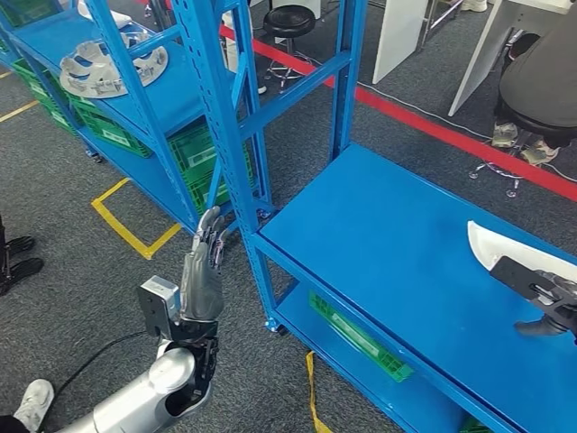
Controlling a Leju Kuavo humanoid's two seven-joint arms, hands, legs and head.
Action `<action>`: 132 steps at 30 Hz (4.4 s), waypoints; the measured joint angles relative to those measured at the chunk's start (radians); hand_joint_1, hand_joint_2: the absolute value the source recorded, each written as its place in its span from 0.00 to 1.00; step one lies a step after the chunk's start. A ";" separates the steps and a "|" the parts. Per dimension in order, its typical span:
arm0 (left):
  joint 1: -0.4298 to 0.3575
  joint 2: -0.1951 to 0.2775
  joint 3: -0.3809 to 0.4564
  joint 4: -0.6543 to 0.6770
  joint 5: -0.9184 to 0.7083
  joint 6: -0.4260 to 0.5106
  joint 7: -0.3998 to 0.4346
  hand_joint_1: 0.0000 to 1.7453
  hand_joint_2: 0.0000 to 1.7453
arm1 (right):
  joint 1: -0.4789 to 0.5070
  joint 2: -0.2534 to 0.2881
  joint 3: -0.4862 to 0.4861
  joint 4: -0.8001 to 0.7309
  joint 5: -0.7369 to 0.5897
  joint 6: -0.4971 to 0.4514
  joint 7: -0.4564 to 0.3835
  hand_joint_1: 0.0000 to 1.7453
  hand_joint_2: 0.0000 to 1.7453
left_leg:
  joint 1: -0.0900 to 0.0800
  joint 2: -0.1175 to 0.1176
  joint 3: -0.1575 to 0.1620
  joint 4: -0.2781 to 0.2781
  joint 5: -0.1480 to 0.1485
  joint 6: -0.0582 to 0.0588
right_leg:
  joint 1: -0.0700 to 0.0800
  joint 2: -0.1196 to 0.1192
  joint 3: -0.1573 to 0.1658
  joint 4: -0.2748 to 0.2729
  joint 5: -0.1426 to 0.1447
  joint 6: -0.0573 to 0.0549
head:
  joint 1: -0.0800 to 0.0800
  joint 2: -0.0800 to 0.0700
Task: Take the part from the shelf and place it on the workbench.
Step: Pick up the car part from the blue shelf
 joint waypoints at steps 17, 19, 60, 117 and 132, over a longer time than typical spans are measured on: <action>0.000 0.000 0.000 0.000 0.001 0.000 0.000 0.00 0.00 | -0.002 0.000 0.003 0.032 0.001 0.001 -0.009 0.03 1.00 | 0.000 0.000 0.000 0.000 0.000 0.000 | 0.000 0.000 0.000 0.000 0.000 0.000 | 0.000 0.000; -0.001 0.000 0.000 0.000 0.003 0.000 -0.001 0.00 0.00 | -0.003 0.000 0.004 0.036 0.004 0.002 -0.025 0.54 1.00 | 0.000 0.000 0.000 0.000 0.000 0.000 | 0.000 0.000 0.000 0.000 0.000 0.000 | 0.000 0.000; -0.010 0.002 0.000 0.010 0.017 -0.007 -0.036 0.00 0.00 | -0.036 0.033 -0.008 0.057 -0.085 -0.060 -0.148 1.00 1.00 | 0.000 0.000 0.001 0.001 0.000 0.000 | 0.000 0.000 0.003 0.000 0.000 0.001 | 0.000 0.000; 0.026 -0.011 0.000 0.007 -0.190 0.043 -0.031 0.00 1.00 | 0.434 0.370 -0.226 -0.638 0.459 -0.798 -0.690 1.00 1.00 | 0.000 0.000 -0.001 0.000 0.000 0.001 | 0.000 0.000 0.001 0.000 0.000 0.001 | 0.000 0.000; 0.026 -0.016 0.000 0.007 -0.186 0.033 -0.039 0.00 1.00 | 0.439 0.381 -0.194 -0.639 0.437 -0.840 -0.658 1.00 1.00 | 0.000 0.000 -0.001 0.000 0.000 0.001 | 0.000 0.000 0.001 0.000 0.000 0.001 | 0.000 0.000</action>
